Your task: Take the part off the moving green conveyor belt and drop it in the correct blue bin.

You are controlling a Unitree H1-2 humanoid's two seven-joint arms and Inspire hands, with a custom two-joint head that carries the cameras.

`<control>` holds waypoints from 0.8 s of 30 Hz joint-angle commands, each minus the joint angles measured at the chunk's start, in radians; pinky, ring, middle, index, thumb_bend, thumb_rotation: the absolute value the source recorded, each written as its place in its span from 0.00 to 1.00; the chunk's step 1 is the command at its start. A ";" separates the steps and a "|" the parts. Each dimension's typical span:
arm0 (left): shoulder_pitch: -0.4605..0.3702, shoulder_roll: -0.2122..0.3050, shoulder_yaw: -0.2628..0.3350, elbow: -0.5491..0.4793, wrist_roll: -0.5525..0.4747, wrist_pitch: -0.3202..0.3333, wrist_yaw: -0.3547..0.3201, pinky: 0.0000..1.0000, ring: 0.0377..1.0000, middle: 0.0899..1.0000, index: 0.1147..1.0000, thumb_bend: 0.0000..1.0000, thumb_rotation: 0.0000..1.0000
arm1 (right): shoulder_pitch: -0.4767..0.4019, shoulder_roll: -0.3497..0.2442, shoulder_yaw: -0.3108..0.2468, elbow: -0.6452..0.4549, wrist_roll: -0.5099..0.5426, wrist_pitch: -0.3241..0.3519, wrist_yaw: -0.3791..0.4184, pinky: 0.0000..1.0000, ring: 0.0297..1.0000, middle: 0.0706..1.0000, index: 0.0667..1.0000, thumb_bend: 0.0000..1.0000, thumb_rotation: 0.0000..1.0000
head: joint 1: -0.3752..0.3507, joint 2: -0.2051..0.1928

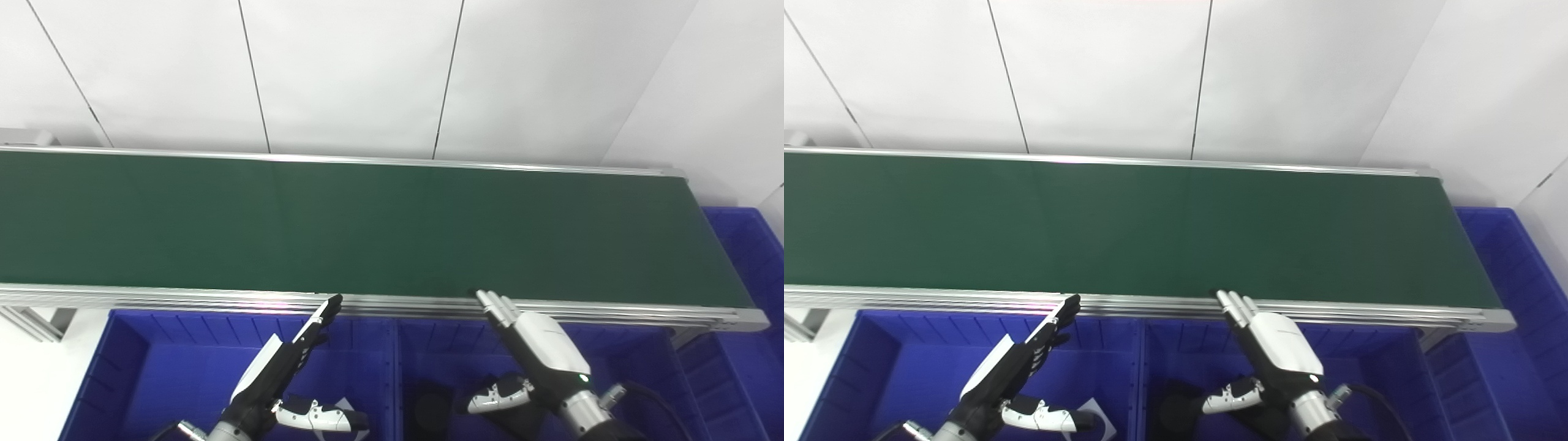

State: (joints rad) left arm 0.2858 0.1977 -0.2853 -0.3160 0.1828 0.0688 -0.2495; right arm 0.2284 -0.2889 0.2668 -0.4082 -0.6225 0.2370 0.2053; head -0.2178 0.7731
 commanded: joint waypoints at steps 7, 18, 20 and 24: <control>-0.010 0.007 0.023 -0.029 -0.034 -0.038 -0.003 0.95 1.00 1.00 1.00 0.91 0.32 | 0.135 0.128 -0.056 -0.147 0.253 -0.005 -0.007 0.89 0.98 1.00 1.00 0.89 0.35 | 0.008 0.005; -0.016 -0.010 0.040 -0.007 -0.080 -0.058 0.000 0.93 0.99 1.00 1.00 0.90 0.30 | 0.109 0.113 -0.073 -0.115 0.375 0.015 0.035 0.96 0.99 1.00 1.00 0.88 0.35 | 0.020 -0.009; -0.019 -0.011 0.041 0.000 -0.088 -0.066 -0.002 0.93 0.99 1.00 1.00 0.89 0.30 | 0.108 0.113 -0.075 -0.112 0.390 0.022 0.037 0.97 0.99 1.00 1.00 0.88 0.34 | 0.023 -0.011; -0.029 -0.014 0.041 0.021 -0.095 -0.082 0.001 0.92 0.98 1.00 1.00 0.90 0.30 | 0.106 0.111 -0.068 -0.102 0.379 0.017 0.030 0.96 0.98 1.00 1.00 0.87 0.32 | 0.025 -0.017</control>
State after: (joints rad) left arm 0.2751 0.1894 -0.2480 -0.2847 0.0968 0.0339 -0.2525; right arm 0.3430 -0.1768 0.1997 -0.4855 -0.2500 0.2585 0.2397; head -0.1933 0.7563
